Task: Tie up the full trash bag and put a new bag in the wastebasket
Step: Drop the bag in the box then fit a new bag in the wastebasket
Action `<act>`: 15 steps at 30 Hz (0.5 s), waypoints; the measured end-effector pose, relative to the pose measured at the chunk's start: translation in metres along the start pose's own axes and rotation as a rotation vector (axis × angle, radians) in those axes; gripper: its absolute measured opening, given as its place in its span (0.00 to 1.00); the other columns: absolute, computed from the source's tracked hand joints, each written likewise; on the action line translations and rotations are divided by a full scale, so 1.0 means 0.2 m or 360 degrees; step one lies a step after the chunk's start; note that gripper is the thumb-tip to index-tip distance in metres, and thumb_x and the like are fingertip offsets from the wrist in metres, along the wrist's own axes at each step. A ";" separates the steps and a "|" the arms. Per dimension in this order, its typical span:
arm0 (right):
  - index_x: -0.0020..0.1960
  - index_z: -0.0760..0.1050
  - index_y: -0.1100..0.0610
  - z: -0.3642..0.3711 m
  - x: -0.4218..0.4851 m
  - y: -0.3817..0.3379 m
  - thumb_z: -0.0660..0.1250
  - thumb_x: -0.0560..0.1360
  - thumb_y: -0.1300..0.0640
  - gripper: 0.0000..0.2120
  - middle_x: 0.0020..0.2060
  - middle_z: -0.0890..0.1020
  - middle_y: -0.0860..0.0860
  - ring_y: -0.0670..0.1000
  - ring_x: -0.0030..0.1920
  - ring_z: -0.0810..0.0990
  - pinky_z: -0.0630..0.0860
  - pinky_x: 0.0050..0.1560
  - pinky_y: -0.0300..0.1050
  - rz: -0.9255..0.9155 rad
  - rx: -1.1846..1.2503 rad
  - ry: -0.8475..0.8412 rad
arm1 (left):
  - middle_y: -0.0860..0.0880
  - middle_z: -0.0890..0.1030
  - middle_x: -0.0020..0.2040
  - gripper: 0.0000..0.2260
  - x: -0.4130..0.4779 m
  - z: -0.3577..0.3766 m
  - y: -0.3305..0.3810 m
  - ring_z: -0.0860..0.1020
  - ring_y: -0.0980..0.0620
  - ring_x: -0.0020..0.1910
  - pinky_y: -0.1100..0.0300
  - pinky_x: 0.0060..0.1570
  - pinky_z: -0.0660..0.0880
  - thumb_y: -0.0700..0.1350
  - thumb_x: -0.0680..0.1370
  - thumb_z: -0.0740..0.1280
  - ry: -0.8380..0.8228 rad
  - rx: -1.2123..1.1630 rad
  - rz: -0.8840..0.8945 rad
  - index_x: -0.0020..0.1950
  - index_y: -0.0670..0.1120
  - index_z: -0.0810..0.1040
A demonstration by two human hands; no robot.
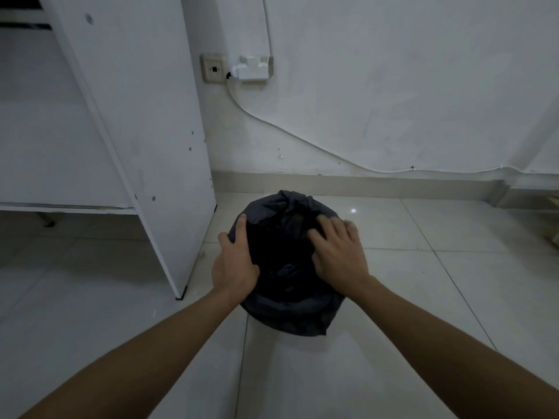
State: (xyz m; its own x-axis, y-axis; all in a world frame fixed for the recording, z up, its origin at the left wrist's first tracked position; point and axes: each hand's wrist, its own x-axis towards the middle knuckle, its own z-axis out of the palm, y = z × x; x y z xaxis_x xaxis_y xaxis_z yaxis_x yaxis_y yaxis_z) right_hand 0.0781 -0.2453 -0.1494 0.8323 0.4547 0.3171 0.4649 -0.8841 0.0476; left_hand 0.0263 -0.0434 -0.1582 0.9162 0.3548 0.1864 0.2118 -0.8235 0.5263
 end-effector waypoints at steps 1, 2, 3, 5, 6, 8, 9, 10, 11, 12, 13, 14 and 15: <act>0.65 0.73 0.55 -0.01 0.00 0.02 0.70 0.68 0.59 0.26 0.68 0.71 0.60 0.63 0.65 0.70 0.68 0.62 0.64 0.0239 0.0104 0.0052 | 0.39 0.66 0.62 0.45 -0.01 0.00 0.00 0.67 0.48 0.36 0.54 0.37 0.70 0.39 0.73 0.70 0.0000 -0.0092 -0.0046 0.81 0.56 0.46; 0.72 0.66 0.51 -0.01 0.00 0.03 0.67 0.69 0.60 0.31 0.73 0.66 0.58 0.63 0.69 0.67 0.68 0.63 0.65 0.0482 0.0293 0.0056 | 0.39 0.66 0.63 0.45 -0.02 0.01 0.00 0.68 0.48 0.37 0.54 0.38 0.70 0.40 0.73 0.70 -0.0027 -0.0188 -0.0095 0.81 0.56 0.45; 0.75 0.61 0.48 -0.01 0.00 0.05 0.65 0.71 0.61 0.34 0.75 0.64 0.57 0.64 0.70 0.67 0.69 0.64 0.65 0.0660 0.0574 0.0022 | 0.39 0.65 0.63 0.45 -0.04 0.02 0.01 0.69 0.47 0.39 0.53 0.38 0.71 0.42 0.73 0.70 -0.0075 -0.0264 -0.0148 0.81 0.56 0.44; 0.77 0.61 0.49 -0.01 0.01 0.09 0.62 0.72 0.67 0.36 0.69 0.73 0.57 0.64 0.66 0.74 0.73 0.63 0.55 0.0779 0.1219 -0.0131 | 0.40 0.62 0.65 0.44 -0.09 0.04 0.03 0.72 0.43 0.42 0.53 0.39 0.72 0.45 0.73 0.69 -0.0183 -0.0254 -0.0260 0.80 0.54 0.43; 0.77 0.62 0.51 -0.02 0.01 0.10 0.62 0.71 0.69 0.36 0.67 0.76 0.57 0.63 0.65 0.75 0.72 0.63 0.50 0.0763 0.1332 -0.0133 | 0.40 0.62 0.66 0.41 -0.10 0.04 0.04 0.73 0.41 0.46 0.52 0.41 0.72 0.45 0.73 0.69 -0.0194 -0.0145 -0.0304 0.79 0.52 0.47; 0.78 0.63 0.51 -0.03 0.03 0.14 0.62 0.71 0.69 0.37 0.69 0.76 0.55 0.60 0.67 0.74 0.71 0.65 0.48 0.0719 0.1249 -0.0124 | 0.38 0.61 0.69 0.29 -0.11 0.03 0.05 0.70 0.36 0.61 0.46 0.53 0.72 0.46 0.71 0.68 -0.0030 0.0194 -0.0196 0.70 0.46 0.62; 0.78 0.63 0.50 -0.03 0.05 0.15 0.62 0.70 0.68 0.38 0.70 0.75 0.54 0.59 0.68 0.74 0.70 0.66 0.49 0.0690 0.1205 -0.0129 | 0.36 0.61 0.71 0.25 -0.09 0.01 0.06 0.66 0.35 0.66 0.43 0.59 0.70 0.45 0.70 0.69 0.0121 0.0354 0.0025 0.65 0.44 0.67; 0.78 0.64 0.48 -0.04 0.06 0.14 0.62 0.70 0.68 0.38 0.71 0.75 0.53 0.59 0.68 0.74 0.71 0.65 0.48 0.0674 0.1183 -0.0157 | 0.36 0.64 0.71 0.22 -0.06 0.00 0.06 0.65 0.35 0.69 0.40 0.63 0.68 0.43 0.69 0.69 0.0262 0.0489 0.0376 0.62 0.43 0.70; 0.77 0.66 0.46 -0.05 0.07 0.13 0.62 0.68 0.67 0.39 0.70 0.76 0.52 0.59 0.68 0.75 0.71 0.64 0.48 0.0645 0.1185 -0.0170 | 0.37 0.67 0.70 0.21 -0.03 -0.01 0.07 0.65 0.36 0.69 0.39 0.66 0.66 0.42 0.70 0.69 0.0327 0.0600 0.0818 0.62 0.44 0.73; 0.76 0.67 0.45 -0.06 0.09 0.12 0.62 0.67 0.67 0.39 0.69 0.77 0.51 0.58 0.67 0.75 0.72 0.64 0.48 0.0605 0.1189 -0.0181 | 0.39 0.70 0.69 0.20 0.00 0.00 0.07 0.67 0.37 0.70 0.38 0.69 0.64 0.43 0.71 0.68 0.0233 0.0753 0.1270 0.63 0.45 0.74; 0.75 0.68 0.44 -0.07 0.09 0.12 0.61 0.67 0.68 0.39 0.69 0.77 0.50 0.57 0.67 0.75 0.73 0.65 0.49 0.0539 0.1187 -0.0195 | 0.41 0.72 0.69 0.18 0.01 0.00 0.08 0.66 0.39 0.72 0.37 0.72 0.59 0.45 0.74 0.66 0.0012 0.0940 0.1629 0.64 0.47 0.74; 0.75 0.69 0.42 -0.08 0.09 0.11 0.61 0.67 0.68 0.40 0.69 0.77 0.50 0.56 0.67 0.75 0.74 0.65 0.50 0.0467 0.1167 -0.0219 | 0.43 0.70 0.71 0.18 0.01 0.01 0.08 0.63 0.41 0.74 0.37 0.75 0.51 0.48 0.78 0.63 -0.0283 0.1151 0.1802 0.67 0.49 0.73; 0.75 0.68 0.41 -0.09 0.09 0.10 0.62 0.67 0.67 0.39 0.69 0.77 0.49 0.56 0.67 0.76 0.75 0.65 0.50 0.0394 0.1115 -0.0257 | 0.43 0.66 0.76 0.19 0.02 0.02 0.07 0.58 0.41 0.78 0.36 0.76 0.43 0.52 0.81 0.60 -0.0567 0.1398 0.1756 0.71 0.50 0.71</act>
State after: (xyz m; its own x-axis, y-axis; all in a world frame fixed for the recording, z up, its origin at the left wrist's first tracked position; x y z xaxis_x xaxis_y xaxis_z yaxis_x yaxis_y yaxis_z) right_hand 0.0979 -0.2573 -0.1262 0.9460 0.3097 0.0952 0.2971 -0.7118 -0.6364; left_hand 0.0340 -0.0555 -0.1530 0.7541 -0.6441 -0.1280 -0.6259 -0.6459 -0.4371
